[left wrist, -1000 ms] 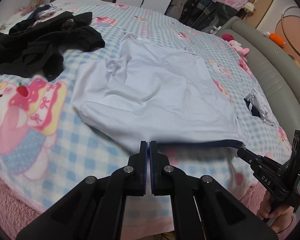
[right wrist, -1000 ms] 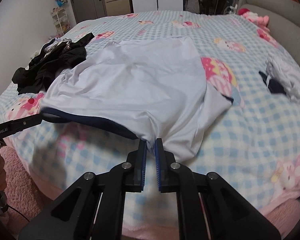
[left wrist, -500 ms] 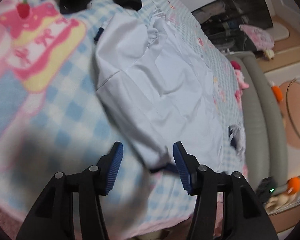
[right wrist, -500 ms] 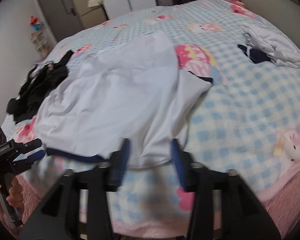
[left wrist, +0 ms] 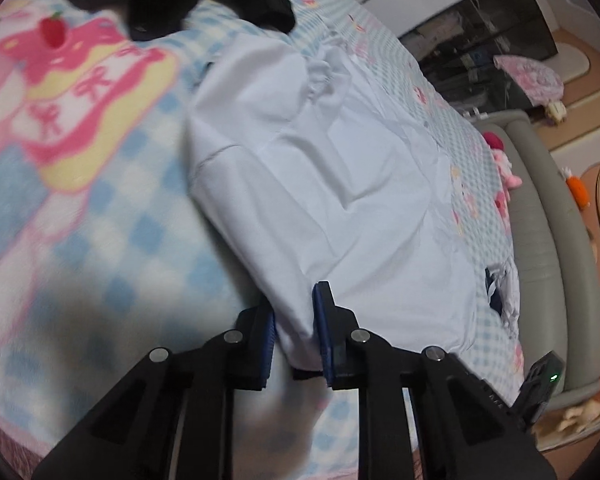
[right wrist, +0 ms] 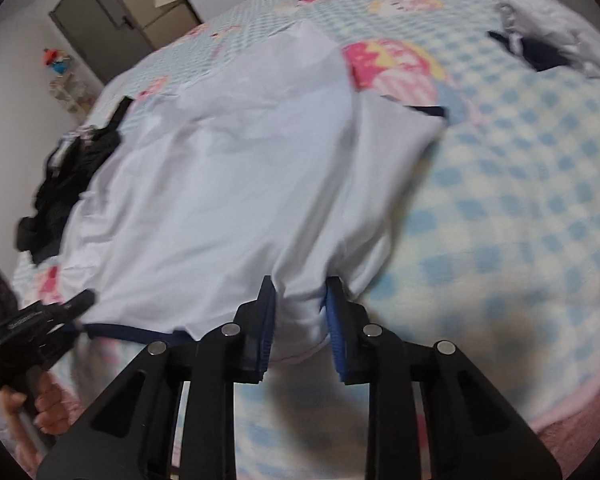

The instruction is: Fold clothes

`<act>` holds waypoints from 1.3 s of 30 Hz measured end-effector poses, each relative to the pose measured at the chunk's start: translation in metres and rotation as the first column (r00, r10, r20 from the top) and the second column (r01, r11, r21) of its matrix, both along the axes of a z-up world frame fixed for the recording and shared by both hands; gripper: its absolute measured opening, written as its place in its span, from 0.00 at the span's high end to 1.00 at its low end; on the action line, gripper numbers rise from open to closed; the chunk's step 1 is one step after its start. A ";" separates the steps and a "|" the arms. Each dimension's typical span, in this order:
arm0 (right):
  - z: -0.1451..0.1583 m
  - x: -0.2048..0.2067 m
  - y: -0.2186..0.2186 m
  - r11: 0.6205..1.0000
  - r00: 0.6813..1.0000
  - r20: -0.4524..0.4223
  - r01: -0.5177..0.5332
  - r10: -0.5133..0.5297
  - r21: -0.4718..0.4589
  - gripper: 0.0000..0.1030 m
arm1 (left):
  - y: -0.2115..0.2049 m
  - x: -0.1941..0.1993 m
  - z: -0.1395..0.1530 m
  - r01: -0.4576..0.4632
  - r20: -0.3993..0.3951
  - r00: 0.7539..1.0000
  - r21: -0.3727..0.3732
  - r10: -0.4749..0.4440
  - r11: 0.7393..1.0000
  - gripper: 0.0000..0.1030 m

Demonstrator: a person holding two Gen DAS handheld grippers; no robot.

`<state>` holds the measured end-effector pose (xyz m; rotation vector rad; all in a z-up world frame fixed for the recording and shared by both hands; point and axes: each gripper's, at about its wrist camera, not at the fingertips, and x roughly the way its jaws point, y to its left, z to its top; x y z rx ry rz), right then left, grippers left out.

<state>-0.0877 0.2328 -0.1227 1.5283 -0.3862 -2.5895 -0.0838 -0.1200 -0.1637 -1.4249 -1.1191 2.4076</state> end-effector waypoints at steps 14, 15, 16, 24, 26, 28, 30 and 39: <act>-0.004 -0.021 -0.026 0.999 0.999 -0.016 -0.049 0.048 -0.022 0.76 | 0.025 -0.029 0.009 0.047 -0.021 0.999 -0.044 -0.048 0.998 0.89; 0.000 -0.018 -0.024 0.998 0.998 -0.031 -0.048 0.047 -0.031 0.83 | 0.025 -0.025 0.011 0.038 -0.036 0.999 -0.054 -0.040 0.998 0.89; 0.003 -0.016 -0.023 0.998 0.998 -0.041 -0.047 0.046 -0.035 0.85 | 0.024 -0.020 0.014 0.030 -0.051 0.998 -0.063 -0.033 0.998 0.90; -0.012 -0.027 -0.033 0.998 0.998 -0.023 -0.055 0.055 0.009 0.58 | 0.026 -0.037 -0.007 0.089 0.004 0.996 -0.033 -0.089 0.996 0.82; -0.016 -0.029 -0.036 0.998 0.998 -0.019 -0.057 0.057 0.020 0.66 | 0.030 -0.036 0.000 0.096 0.008 0.995 -0.092 -0.096 0.991 0.88; -0.012 -0.028 -0.038 0.997 0.997 -0.033 -0.063 0.065 0.042 0.84 | 0.032 -0.033 0.008 0.102 0.002 0.995 -0.125 -0.102 0.987 0.91; -0.006 -0.025 -0.038 0.996 0.996 -0.047 -0.074 0.076 0.052 0.90 | 0.033 -0.028 0.015 0.104 -0.006 0.994 -0.145 -0.106 0.984 0.93; 0.021 -0.005 -0.033 0.993 0.991 -0.089 -0.097 0.103 0.067 0.94 | 0.028 -0.003 0.040 0.118 -0.039 0.991 -0.190 -0.127 0.975 0.94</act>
